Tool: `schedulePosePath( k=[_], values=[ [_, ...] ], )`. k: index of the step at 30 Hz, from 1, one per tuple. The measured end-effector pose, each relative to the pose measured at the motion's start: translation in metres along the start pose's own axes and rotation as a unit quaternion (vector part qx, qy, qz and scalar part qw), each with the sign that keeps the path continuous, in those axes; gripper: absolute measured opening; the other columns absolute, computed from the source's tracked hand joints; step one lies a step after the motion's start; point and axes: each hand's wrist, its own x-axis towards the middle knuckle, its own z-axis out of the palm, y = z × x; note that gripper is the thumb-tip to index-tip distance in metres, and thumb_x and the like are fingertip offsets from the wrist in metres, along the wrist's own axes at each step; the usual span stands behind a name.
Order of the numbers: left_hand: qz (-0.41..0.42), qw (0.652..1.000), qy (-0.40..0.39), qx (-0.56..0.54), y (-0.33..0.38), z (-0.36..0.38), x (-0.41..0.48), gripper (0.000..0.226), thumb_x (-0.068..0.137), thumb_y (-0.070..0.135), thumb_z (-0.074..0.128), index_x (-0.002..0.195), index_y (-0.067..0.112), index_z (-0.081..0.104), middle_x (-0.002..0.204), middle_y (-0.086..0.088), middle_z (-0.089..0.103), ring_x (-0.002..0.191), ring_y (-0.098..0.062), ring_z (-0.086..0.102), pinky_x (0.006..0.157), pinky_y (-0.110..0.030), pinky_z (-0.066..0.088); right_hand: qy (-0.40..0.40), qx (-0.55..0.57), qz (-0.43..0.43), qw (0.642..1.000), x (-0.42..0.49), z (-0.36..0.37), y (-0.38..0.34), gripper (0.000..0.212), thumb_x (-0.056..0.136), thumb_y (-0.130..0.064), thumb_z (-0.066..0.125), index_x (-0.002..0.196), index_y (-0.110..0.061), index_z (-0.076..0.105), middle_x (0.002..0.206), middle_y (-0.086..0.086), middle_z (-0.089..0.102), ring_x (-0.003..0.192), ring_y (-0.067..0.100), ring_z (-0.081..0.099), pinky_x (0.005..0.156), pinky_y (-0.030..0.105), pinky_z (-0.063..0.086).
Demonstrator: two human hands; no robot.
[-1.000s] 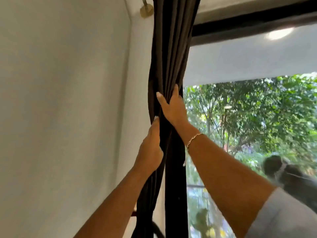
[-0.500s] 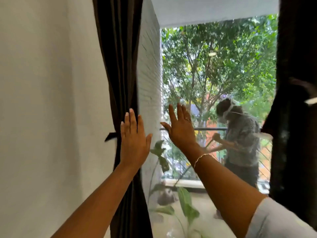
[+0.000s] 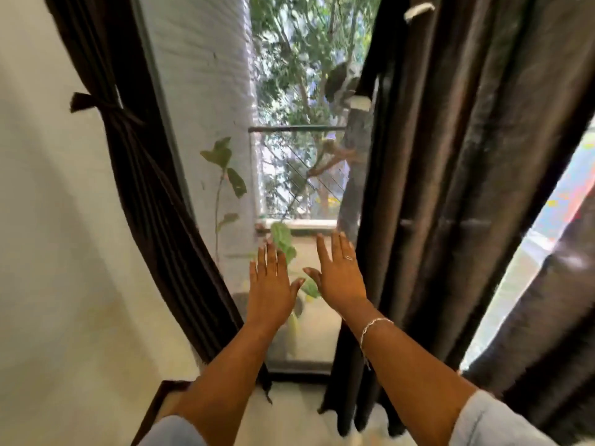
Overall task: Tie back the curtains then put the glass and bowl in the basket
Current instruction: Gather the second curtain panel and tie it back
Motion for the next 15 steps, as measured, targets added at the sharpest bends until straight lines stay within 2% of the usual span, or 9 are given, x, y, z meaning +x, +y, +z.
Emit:
schedulePosePath(
  k=[2, 3, 4, 5, 7, 8, 10, 12, 15],
  values=[
    [0.011, 0.999, -0.027, -0.018, 0.024, 0.016, -0.013, 0.073, 0.096, 0.046, 0.034, 0.147, 0.003, 0.004, 0.155, -0.018, -0.008, 0.144, -0.034, -0.006, 0.117, -0.044, -0.001, -0.023, -0.003, 0.007, 1.000, -0.027, 0.006, 0.022, 0.069, 0.091, -0.046, 0.044, 0.145, -0.006, 0.026, 0.149, 0.030, 0.020, 0.139, 0.044, 0.021, 0.114, 0.050, 0.016],
    [0.018, 0.999, -0.032, -0.020, 0.037, 0.023, -0.019, 0.073, 0.096, 0.046, 0.035, 0.147, 0.003, 0.003, 0.155, -0.017, -0.009, 0.144, -0.033, -0.006, 0.117, -0.044, -0.001, -0.037, -0.006, 0.015, 0.999, -0.039, 0.007, 0.032, 0.071, 0.093, -0.045, 0.043, 0.148, -0.008, 0.014, 0.153, 0.027, 0.009, 0.142, 0.042, 0.009, 0.116, 0.047, 0.006],
    [0.031, 0.999, -0.031, -0.020, 0.049, 0.026, -0.024, 0.074, 0.095, 0.045, 0.039, 0.147, 0.002, 0.007, 0.155, -0.018, -0.005, 0.144, -0.034, 0.000, 0.117, -0.045, 0.004, -0.036, -0.003, 0.027, 0.999, -0.051, 0.009, 0.041, 0.072, 0.094, -0.043, 0.043, 0.148, -0.009, 0.009, 0.154, 0.026, 0.004, 0.143, 0.040, 0.004, 0.117, 0.045, 0.003],
    [0.037, 0.998, -0.037, -0.031, 0.062, 0.031, -0.029, 0.074, 0.093, 0.044, 0.043, 0.146, 0.001, 0.012, 0.155, -0.019, 0.001, 0.144, -0.036, 0.005, 0.116, -0.047, 0.008, -0.029, -0.008, 0.036, 0.999, -0.062, 0.008, 0.050, 0.072, 0.094, -0.042, 0.044, 0.148, -0.008, 0.011, 0.153, 0.026, 0.006, 0.143, 0.040, 0.006, 0.117, 0.046, 0.005],
    [0.045, 0.996, -0.066, -0.030, 0.084, 0.038, -0.035, 0.072, 0.093, 0.046, 0.039, 0.145, 0.002, 0.017, 0.155, -0.020, 0.006, 0.143, -0.037, 0.009, 0.116, -0.047, 0.013, -0.017, -0.018, 0.052, 0.998, -0.080, 0.004, 0.065, 0.070, 0.092, -0.038, 0.050, 0.146, -0.006, 0.019, 0.151, 0.029, 0.014, 0.141, 0.042, 0.015, 0.115, 0.048, 0.011],
    [0.053, 0.997, -0.060, -0.015, 0.095, 0.042, -0.037, 0.070, 0.092, 0.048, 0.035, 0.143, 0.001, 0.027, 0.153, -0.022, 0.018, 0.141, -0.038, 0.021, 0.113, -0.048, 0.023, -0.021, -0.026, 0.058, 0.998, -0.088, 0.000, 0.073, 0.069, 0.094, -0.038, 0.048, 0.147, -0.006, 0.018, 0.151, 0.028, 0.012, 0.142, 0.042, 0.013, 0.115, 0.047, 0.009],
    [0.070, 0.994, -0.082, -0.016, 0.118, 0.047, -0.037, 0.070, 0.082, 0.051, 0.032, 0.125, 0.000, 0.055, 0.135, -0.022, 0.049, 0.122, -0.036, 0.051, 0.093, -0.047, 0.047, -0.032, -0.030, 0.075, 0.996, -0.101, -0.006, 0.097, 0.068, 0.096, -0.040, 0.041, 0.148, -0.008, 0.011, 0.153, 0.026, 0.004, 0.143, 0.039, 0.005, 0.116, 0.044, 0.002],
    [0.102, 0.990, -0.093, -0.017, 0.140, 0.050, -0.034, 0.070, 0.078, 0.052, 0.030, 0.115, 0.002, 0.063, 0.125, -0.020, 0.059, 0.113, -0.033, 0.059, 0.085, -0.045, 0.052, -0.023, -0.040, 0.096, 0.994, -0.111, -0.017, 0.120, 0.069, 0.097, -0.043, 0.036, 0.149, -0.009, 0.004, 0.154, 0.024, -0.002, 0.144, 0.036, -0.001, 0.117, 0.042, -0.001],
    [0.156, 0.985, -0.078, -0.006, 0.174, 0.045, -0.023, 0.071, 0.080, 0.053, 0.028, 0.116, 0.002, 0.063, 0.126, -0.019, 0.059, 0.115, -0.031, 0.059, 0.087, -0.045, 0.051, -0.001, -0.044, 0.122, 0.992, -0.118, -0.036, 0.149, 0.069, 0.097, -0.045, 0.032, 0.149, -0.012, 0.000, 0.155, 0.021, -0.005, 0.145, 0.033, -0.006, 0.115, 0.040, -0.006]
  ],
)
